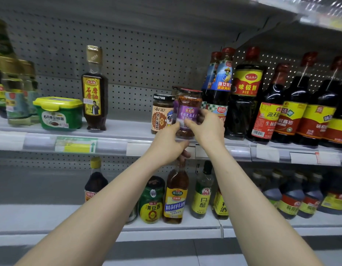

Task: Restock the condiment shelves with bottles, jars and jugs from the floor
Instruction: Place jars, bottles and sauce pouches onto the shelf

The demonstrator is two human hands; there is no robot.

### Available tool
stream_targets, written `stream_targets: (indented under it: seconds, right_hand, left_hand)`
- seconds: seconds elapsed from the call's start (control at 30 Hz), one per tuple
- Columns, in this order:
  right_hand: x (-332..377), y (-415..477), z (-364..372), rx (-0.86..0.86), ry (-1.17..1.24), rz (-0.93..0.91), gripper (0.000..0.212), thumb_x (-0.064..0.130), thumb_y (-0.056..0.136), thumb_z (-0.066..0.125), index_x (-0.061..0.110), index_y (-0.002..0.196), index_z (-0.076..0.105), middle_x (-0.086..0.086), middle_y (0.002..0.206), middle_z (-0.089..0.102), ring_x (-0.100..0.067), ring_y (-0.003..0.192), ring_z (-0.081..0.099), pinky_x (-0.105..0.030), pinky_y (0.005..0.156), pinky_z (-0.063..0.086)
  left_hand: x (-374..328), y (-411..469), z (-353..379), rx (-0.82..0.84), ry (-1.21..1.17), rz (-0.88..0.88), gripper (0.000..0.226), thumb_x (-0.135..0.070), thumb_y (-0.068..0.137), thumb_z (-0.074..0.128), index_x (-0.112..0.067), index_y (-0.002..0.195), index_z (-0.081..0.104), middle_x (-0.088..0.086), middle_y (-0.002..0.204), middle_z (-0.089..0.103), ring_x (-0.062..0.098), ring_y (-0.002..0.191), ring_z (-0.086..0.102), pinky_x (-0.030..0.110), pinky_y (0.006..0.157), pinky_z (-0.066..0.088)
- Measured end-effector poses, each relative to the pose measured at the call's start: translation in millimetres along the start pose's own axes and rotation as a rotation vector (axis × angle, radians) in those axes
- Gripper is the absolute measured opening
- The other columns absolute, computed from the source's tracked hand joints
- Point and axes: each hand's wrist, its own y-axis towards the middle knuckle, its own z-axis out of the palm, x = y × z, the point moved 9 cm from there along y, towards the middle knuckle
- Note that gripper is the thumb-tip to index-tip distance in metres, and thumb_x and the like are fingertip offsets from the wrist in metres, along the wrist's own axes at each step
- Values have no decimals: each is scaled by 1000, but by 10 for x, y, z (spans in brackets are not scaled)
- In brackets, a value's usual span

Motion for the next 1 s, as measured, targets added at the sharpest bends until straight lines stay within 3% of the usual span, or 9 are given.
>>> stream_targets:
  seconds: [0.13,0.27,0.5,0.63,0.83,1.0]
  right_hand:
    - [-33,-224,-45,-126,105,-59,47,17,90,72,18,134,57,0,123,69,-16,111,65,-43,98,54]
    - [-84,-497,-4,-136,213,-137,45,5,92,66,13,136,56,-1,127,66,-15,116,63,-40,102,52]
    - [-252,-1263,140,-168,225,-148,36,6,95,61,12,130,61,0,125,68,-11,111,65,-34,99,53]
    - [-569,-1915,629,-27,213,-50,34,8,94,60,13,127,62,0,120,69,-17,107,67,-41,95,54]
    - [-1306,-3307,1534,258,152,199,32,8,95,62,10,126,63,-3,120,70,-17,108,67,-35,95,54]
    - [-1973,-4527,2119,498,69,416,33,6,95,62,11,128,63,-2,122,69,-19,113,65,-41,97,53]
  left_hand:
    - [27,-134,-110,-105,2,42,63,-3,94,59,-23,150,38,-12,121,53,13,68,74,24,54,57]
    - [144,-349,-207,-193,-72,71,52,1,94,55,-21,141,49,-5,133,55,14,67,73,21,51,54]
    - [455,-944,-270,-189,-150,78,33,2,96,53,-20,120,62,-1,115,69,18,72,73,29,55,58]
    - [1074,-1409,-246,-137,-89,-67,28,2,94,56,-12,117,67,1,106,72,13,84,72,27,65,59]
    - [2454,-2449,-71,-25,-29,-392,28,-1,93,59,-13,117,67,-1,109,71,12,96,66,33,91,55]
    - [3552,-3421,116,72,-13,-609,31,-1,94,59,-13,122,66,-2,113,69,15,105,66,25,96,50]
